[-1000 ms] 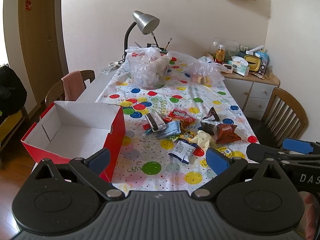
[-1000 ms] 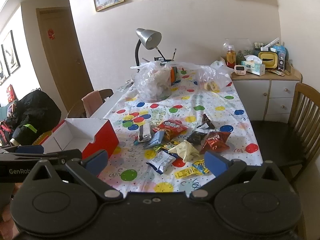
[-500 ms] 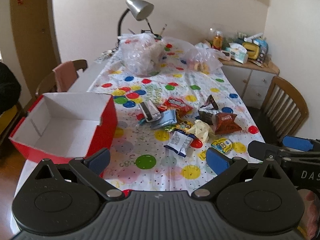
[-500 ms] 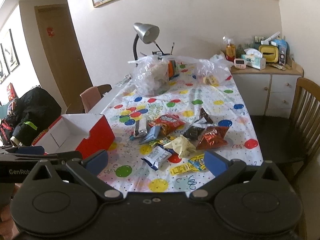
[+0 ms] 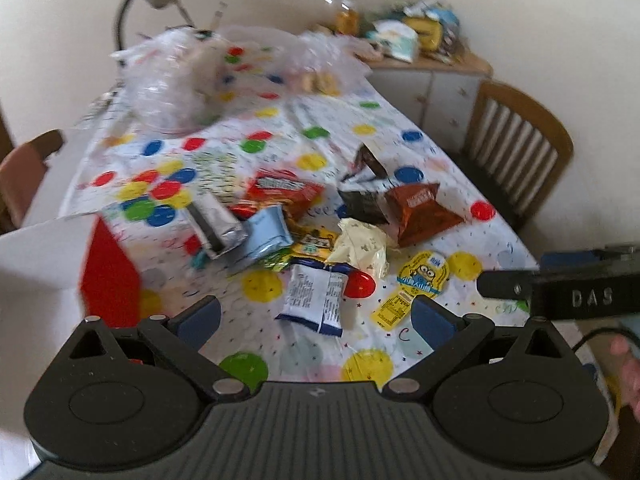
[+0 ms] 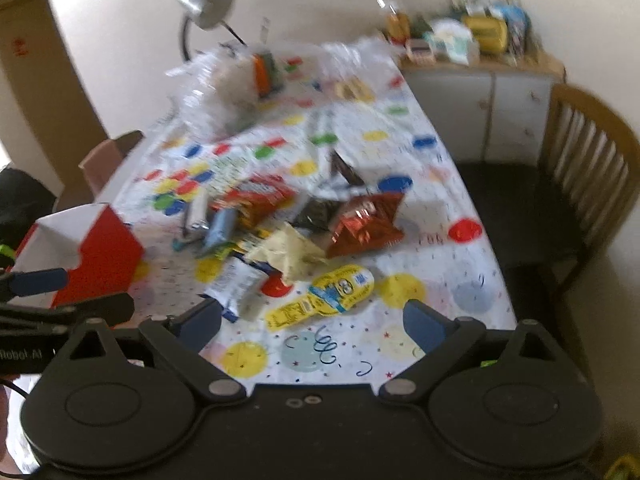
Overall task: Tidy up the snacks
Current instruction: 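Grasp the white-blue biscuit packet with the left tool while the right tool grasps the yellow Minion snack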
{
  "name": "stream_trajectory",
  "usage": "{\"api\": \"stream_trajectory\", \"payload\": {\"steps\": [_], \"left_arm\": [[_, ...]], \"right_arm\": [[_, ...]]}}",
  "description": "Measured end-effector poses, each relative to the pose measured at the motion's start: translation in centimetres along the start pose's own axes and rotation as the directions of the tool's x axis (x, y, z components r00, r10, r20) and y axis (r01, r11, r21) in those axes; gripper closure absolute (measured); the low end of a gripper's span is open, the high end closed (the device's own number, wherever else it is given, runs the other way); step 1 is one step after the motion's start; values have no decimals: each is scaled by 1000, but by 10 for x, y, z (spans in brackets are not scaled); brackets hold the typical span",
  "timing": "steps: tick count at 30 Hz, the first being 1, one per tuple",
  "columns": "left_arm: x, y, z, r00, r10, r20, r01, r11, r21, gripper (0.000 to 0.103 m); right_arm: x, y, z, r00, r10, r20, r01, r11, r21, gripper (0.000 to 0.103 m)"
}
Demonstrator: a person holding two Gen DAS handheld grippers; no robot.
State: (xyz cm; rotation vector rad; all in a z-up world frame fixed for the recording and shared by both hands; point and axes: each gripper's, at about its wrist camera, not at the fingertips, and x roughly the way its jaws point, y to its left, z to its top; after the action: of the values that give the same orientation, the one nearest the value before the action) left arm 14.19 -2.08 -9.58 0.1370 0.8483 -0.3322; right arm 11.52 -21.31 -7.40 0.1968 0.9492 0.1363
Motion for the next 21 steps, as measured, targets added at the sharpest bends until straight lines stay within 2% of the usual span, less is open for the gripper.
{"api": "stream_trajectory", "payload": {"steps": [6,9,16,19,21], "left_arm": [[59,4,5,995,-8,-95,14,998,67,2],[80,12,6,991,-12,-135,22,997,69,4],[108,16,8,984,-43,-174,58,995,83,7],[118,16,12,979,-51,-200,68,994,82,13],[126,14,14,974,-51,-223,72,993,89,13]], "right_arm": [[45,-11,11,995,-57,-87,63,996,66,11],[70,-12,13,984,-102,-143,115,990,84,13],[116,-9,19,962,-151,-227,175,980,91,16],[131,-5,21,954,-166,-249,194,977,90,20],[138,-6,23,952,-168,-256,199,975,101,21]]}}
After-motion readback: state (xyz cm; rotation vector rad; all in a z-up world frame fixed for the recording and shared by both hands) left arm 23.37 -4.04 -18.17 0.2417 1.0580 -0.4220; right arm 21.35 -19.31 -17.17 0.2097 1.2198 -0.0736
